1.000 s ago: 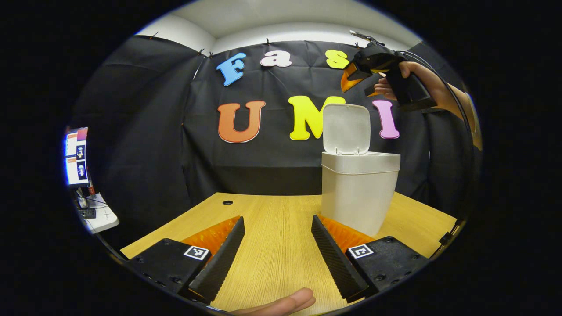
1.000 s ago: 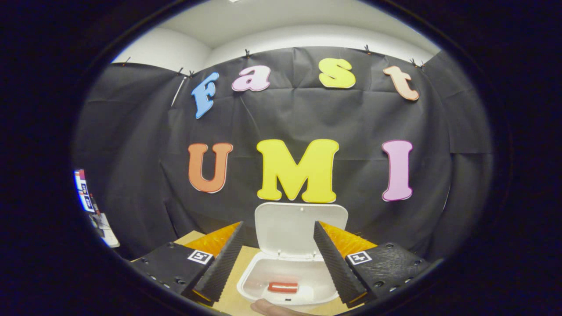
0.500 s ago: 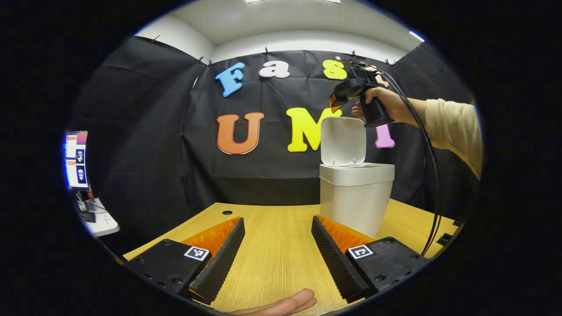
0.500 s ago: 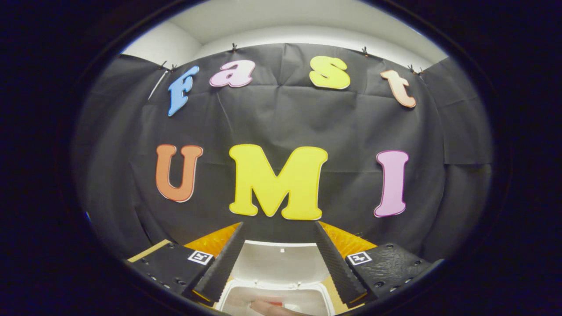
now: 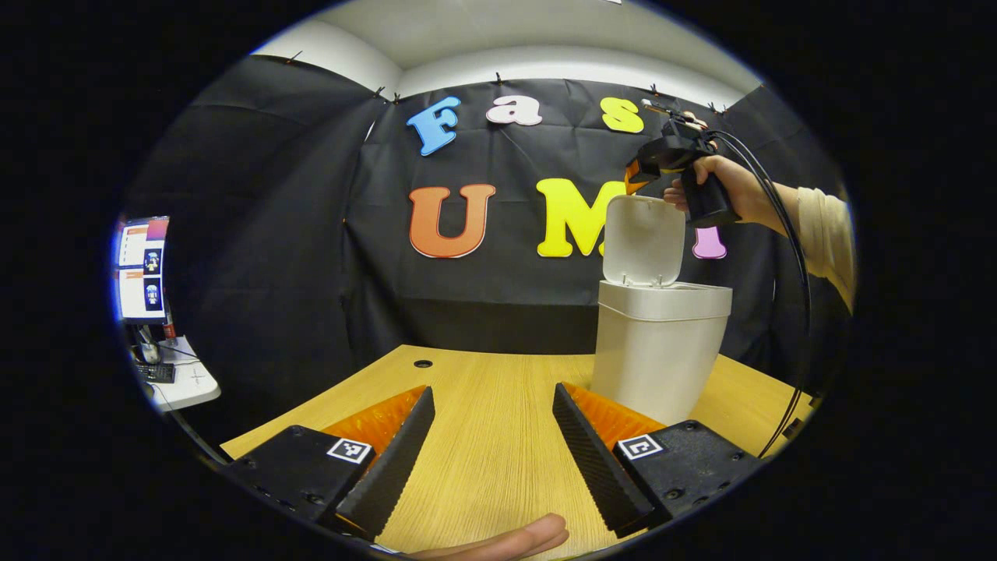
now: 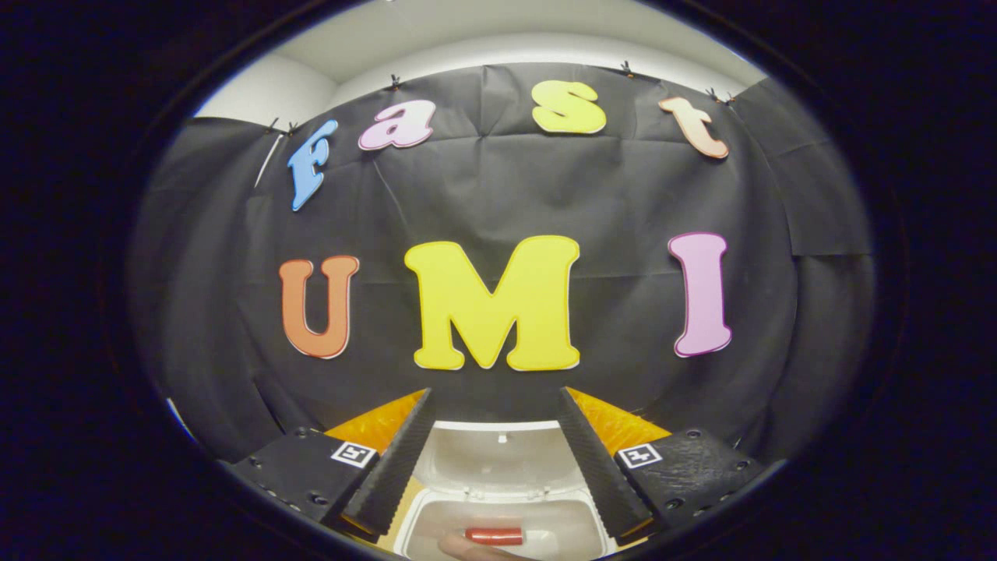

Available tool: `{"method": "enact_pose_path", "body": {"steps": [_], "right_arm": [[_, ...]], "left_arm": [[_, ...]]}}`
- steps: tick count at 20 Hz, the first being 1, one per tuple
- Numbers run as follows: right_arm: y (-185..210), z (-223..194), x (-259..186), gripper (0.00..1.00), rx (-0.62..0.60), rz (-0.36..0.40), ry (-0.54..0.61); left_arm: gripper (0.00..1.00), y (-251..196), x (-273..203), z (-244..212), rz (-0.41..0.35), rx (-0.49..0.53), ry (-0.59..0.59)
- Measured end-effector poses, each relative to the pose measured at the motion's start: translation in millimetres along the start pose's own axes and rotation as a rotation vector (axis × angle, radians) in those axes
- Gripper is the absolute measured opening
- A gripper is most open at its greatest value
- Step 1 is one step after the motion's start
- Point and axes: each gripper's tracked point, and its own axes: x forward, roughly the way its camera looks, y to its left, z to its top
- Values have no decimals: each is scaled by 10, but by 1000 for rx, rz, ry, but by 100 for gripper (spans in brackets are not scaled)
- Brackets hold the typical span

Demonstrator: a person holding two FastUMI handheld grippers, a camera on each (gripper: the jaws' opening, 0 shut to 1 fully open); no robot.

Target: Press the lid of the desktop garbage bin to open it, pick up the crumpled paper on the desktop and throw it into the bin, then pick up the pop can on the desktop and drop it into the bin, and finally close the garbage bin lid.

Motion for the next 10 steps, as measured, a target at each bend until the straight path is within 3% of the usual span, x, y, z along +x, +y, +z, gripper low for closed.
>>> {"method": "enact_pose_path", "body": {"steps": [10], "right_arm": [[42, -399, -363, 94, -3, 95, 67]], "left_arm": [[99, 22, 31, -46, 0, -24, 41]]}}
